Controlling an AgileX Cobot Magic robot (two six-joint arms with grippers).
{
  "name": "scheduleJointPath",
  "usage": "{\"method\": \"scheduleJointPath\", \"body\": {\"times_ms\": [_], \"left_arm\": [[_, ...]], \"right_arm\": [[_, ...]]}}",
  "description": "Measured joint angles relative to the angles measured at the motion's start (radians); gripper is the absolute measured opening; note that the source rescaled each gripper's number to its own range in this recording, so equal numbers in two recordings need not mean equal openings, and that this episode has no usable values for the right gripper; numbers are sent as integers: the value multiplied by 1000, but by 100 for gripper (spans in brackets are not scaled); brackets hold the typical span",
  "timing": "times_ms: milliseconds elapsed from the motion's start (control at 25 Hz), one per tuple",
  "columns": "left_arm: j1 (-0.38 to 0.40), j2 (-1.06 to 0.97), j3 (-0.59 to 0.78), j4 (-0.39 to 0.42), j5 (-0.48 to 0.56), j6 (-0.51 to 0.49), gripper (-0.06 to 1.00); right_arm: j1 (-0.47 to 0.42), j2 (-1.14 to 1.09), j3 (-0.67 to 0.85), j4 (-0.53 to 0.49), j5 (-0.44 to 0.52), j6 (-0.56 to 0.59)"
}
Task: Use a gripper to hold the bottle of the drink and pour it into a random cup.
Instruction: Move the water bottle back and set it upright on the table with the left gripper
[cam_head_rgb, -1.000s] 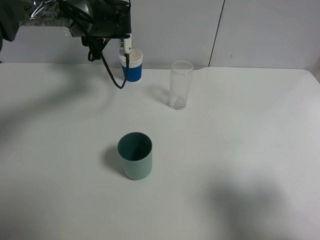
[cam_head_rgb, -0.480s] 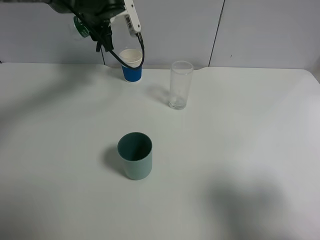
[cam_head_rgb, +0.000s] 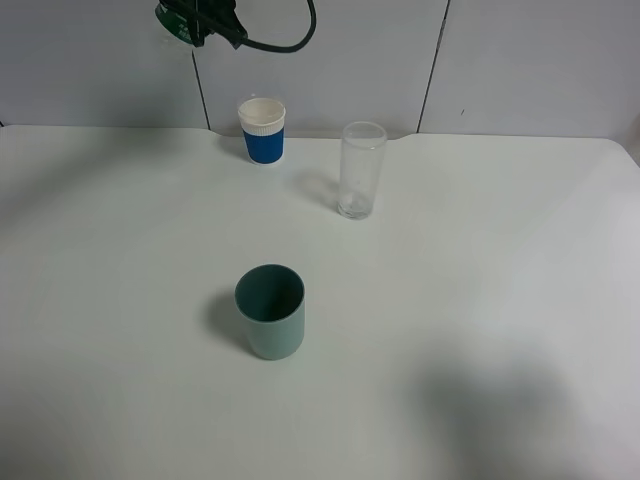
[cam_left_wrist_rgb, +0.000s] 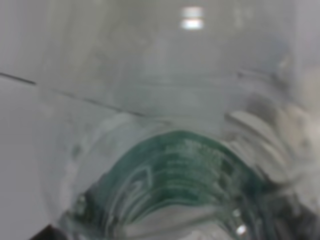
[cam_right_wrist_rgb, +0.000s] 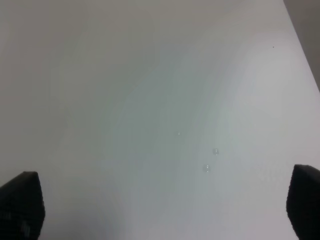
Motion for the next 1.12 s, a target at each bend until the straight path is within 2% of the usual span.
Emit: {"method": "scheduleJointPath", "body": {"times_ms": [200, 400, 640, 800, 1040, 1120], "left_arm": [[43, -118, 170, -180, -163, 0, 0], [96, -231, 377, -285, -326, 0, 0], [141, -343, 618, -363, -553, -5, 0], [151, -384, 783, -403, -750, -16, 0], [151, -393, 989, -413, -1085, -17, 0], [151, -393, 1043, -413, -1167, -17, 0]], "right_arm": [[0, 0, 0, 0, 0, 0], [0, 0, 0, 0, 0, 0], [0, 0, 0, 0, 0, 0], [0, 0, 0, 0, 0, 0], [0, 0, 0, 0, 0, 0], [0, 0, 0, 0, 0, 0]]}}
